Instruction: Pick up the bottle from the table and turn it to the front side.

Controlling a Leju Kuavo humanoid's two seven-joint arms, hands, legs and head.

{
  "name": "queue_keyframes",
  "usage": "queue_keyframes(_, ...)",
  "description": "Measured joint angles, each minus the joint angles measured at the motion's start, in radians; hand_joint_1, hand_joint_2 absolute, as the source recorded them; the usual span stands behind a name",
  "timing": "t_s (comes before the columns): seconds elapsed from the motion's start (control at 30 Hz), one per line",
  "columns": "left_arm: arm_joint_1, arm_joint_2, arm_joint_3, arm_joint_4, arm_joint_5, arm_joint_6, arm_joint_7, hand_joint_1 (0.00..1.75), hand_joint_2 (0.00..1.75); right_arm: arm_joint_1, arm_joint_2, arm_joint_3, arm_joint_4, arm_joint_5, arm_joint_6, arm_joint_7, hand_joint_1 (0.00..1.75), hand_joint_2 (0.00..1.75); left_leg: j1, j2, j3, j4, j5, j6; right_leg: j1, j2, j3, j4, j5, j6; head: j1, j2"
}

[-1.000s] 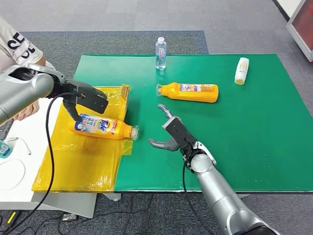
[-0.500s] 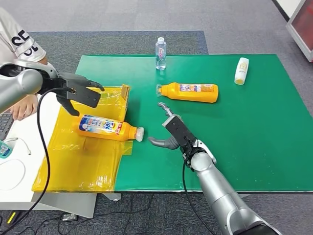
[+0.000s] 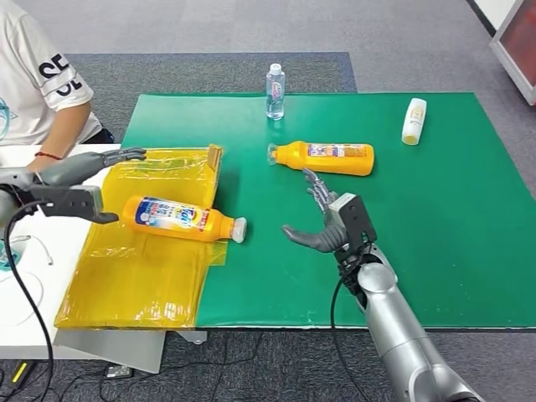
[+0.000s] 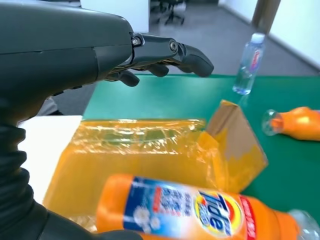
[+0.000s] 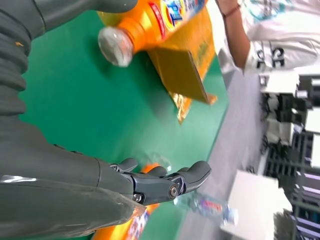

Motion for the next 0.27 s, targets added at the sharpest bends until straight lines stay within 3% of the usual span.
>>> queue_keyframes(0.1,0.238,-0.048,0.225,-0.082,-0.175,0.112,-0.03,0.0,1.75,0.049,-0.009,-0.029,-0.09,0.011,-0.015,-0.015,0.0,1.75,-0.001,0.0,0.0,0.0,-0.002,0.001,-0.001,0.0,0.0,-0.001,-0.001,0.001,0.0,0.0)
queue_keyframes(0.23,0.521,-0.244,0.506,-0.215,-0.396,0.25,-0.057,0.0,1.75,0.157,-0.012,-0.068,-0.274,0.045,-0.032,-0.048,0.0,1.75,-0.002,-0.001,0.0,0.0,-0.006,0.005,-0.003,0.0,0.002,-0.002,-0.003,0.005,0.0,0.0)
queue_keyframes(0.27,0.553,-0.272,0.537,-0.234,-0.412,0.264,-0.064,0.0,1.75,0.172,-0.012,-0.072,-0.299,0.049,-0.033,-0.054,0.0,1.75,-0.003,-0.001,0.0,0.0,-0.006,0.005,-0.003,0.0,0.003,-0.002,-0.003,0.005,0.0,0.0)
